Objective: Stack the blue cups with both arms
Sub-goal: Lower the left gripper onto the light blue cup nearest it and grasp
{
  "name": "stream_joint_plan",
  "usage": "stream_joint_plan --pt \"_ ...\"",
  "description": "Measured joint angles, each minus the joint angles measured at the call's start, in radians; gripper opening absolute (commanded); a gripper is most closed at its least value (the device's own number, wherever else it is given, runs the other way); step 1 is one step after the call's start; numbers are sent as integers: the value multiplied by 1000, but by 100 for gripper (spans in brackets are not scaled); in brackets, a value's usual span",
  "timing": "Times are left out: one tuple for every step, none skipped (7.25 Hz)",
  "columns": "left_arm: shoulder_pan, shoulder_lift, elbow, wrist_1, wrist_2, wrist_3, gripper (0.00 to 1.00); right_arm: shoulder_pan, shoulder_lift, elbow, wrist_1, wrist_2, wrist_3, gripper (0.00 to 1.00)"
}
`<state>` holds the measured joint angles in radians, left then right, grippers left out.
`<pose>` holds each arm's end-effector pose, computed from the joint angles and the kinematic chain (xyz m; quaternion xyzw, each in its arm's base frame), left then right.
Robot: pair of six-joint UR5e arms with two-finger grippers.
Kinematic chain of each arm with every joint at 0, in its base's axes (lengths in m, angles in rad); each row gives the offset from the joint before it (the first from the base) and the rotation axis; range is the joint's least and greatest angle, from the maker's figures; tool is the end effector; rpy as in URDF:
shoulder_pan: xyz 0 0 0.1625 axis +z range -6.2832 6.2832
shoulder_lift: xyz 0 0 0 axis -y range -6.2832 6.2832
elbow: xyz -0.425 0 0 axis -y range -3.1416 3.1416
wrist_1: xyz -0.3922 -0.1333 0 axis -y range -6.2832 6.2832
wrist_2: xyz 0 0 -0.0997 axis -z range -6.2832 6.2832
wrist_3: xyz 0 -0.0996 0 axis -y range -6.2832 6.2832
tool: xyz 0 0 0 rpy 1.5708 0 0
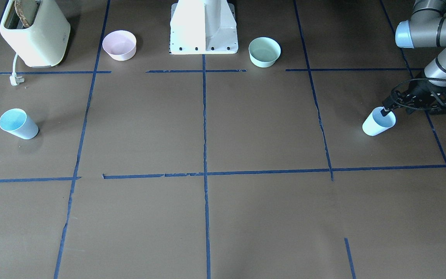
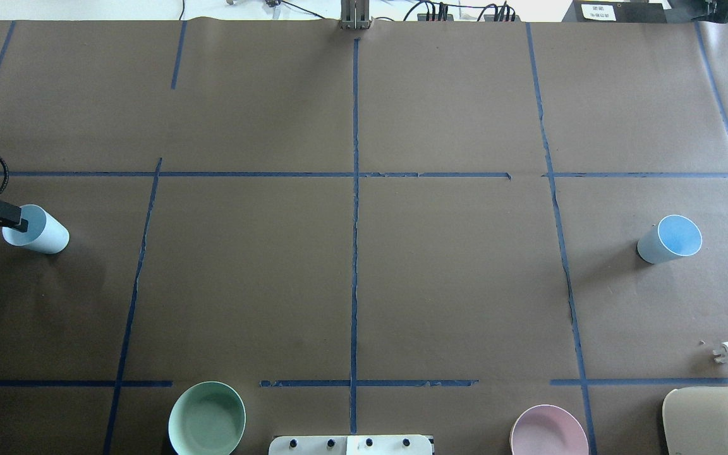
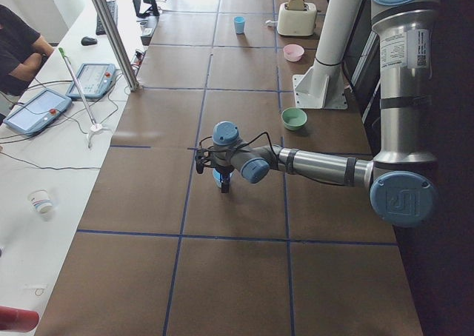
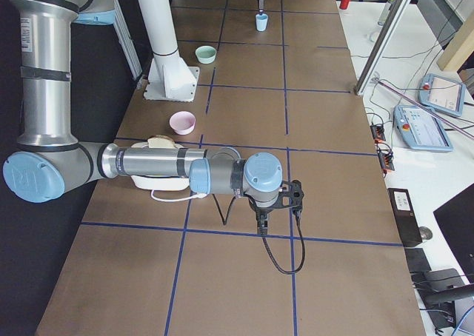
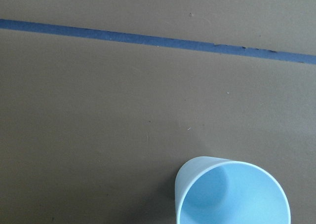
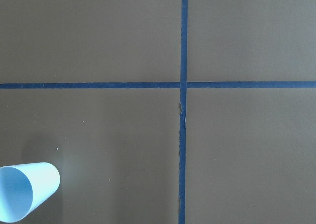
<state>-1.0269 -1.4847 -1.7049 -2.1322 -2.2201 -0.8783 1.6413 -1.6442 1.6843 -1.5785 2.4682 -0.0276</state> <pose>0.1871 -0.4506 0.5751 0.0168 0.4161 -0.0561 0.9074 0.0879 -0.4573 0.6295 0.0358 -0.4325 0.0123 0.9008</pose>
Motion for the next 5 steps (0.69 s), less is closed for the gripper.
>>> stream_joint_plan --pt "5 -15 19 0 0 0 77 0 0 0 0 0 0 100" --pt "8 -23 31 -1 0 -1 56 0 0 0 0 0 0 100" --pt "10 -25 37 -1 0 0 44 0 0 0 0 0 0 100" --pt "11 -26 41 -1 1 1 30 0 0 0 0 0 0 100" --pt "12 -26 44 -1 1 2 16 0 0 0 0 0 0 100"
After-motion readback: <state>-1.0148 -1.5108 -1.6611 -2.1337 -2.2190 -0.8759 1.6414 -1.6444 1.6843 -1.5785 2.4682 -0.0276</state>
